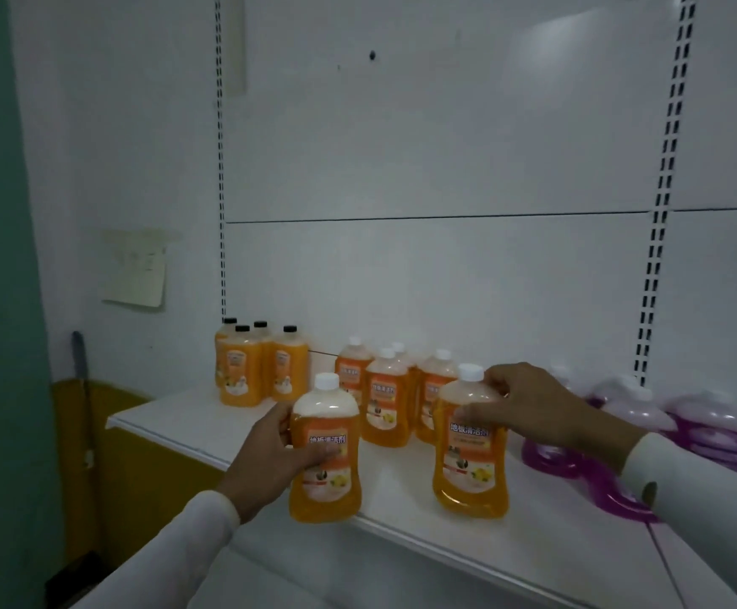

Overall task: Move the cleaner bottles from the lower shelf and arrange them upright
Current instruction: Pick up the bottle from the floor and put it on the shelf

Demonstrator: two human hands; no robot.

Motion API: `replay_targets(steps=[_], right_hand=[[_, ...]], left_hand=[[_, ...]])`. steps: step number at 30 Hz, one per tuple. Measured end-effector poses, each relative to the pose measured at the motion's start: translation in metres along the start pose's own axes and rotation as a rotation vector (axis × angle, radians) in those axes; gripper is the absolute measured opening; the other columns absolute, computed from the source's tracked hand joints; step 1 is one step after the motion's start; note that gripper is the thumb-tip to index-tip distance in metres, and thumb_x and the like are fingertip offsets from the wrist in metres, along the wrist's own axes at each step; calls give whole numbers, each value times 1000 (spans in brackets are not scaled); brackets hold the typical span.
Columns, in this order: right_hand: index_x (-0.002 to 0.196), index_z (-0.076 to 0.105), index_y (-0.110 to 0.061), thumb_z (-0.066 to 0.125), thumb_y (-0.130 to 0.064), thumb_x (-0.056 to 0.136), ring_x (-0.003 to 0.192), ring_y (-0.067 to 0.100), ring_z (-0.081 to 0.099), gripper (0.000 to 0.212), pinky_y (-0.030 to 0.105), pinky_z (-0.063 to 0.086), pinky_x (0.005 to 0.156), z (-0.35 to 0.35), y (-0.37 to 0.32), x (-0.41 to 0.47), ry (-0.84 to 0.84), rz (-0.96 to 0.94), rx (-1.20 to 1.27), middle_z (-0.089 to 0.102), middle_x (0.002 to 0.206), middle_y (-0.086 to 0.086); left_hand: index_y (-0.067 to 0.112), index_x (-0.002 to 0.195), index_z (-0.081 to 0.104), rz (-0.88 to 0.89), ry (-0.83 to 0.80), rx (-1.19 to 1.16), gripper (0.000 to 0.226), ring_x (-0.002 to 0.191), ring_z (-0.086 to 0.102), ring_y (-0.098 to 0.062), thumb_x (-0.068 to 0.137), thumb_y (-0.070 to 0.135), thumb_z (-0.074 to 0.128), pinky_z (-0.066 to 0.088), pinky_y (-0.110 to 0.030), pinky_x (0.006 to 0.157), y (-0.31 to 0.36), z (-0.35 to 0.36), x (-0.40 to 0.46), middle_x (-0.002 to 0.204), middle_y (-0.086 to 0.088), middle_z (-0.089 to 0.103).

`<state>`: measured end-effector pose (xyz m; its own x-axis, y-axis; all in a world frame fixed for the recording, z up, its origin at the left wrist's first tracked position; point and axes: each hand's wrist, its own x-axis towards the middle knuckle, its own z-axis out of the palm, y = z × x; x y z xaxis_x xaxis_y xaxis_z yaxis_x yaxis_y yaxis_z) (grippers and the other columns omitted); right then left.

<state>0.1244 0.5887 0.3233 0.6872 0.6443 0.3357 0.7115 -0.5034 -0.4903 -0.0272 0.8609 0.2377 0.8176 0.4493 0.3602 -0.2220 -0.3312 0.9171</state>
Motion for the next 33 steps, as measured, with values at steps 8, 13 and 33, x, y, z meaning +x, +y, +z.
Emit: replay_targets(steps=[8, 13, 33], right_hand=[[94, 65, -24, 76, -58, 69, 83, 10, 66, 43, 31, 57, 77, 36, 29, 82, 11, 79, -30, 68, 91, -7], [92, 66, -24, 75, -63, 62, 82, 12, 67, 51, 38, 58, 80, 55, 54, 115, 34, 138, -28, 69, 91, -6], [132, 45, -22, 71, -38, 83, 102, 12, 63, 58, 28, 56, 81, 99, 33, 120, 163, 477, 112, 62, 118, -5]], left_hand=[[33, 112, 54, -18, -71, -1, 51, 99, 67, -12, 70, 19, 81, 58, -27, 73, -54, -11, 96, 111, 3, 68], [37, 109, 51, -9, -133, 8, 46, 93, 67, -3, 74, 21, 76, 57, -22, 67, -75, -7, 149, 107, 12, 66], [29, 132, 41, 18, -428, -51, 65, 108, 59, -11, 77, 26, 75, 55, -32, 83, -126, -18, 237, 119, 10, 59]])
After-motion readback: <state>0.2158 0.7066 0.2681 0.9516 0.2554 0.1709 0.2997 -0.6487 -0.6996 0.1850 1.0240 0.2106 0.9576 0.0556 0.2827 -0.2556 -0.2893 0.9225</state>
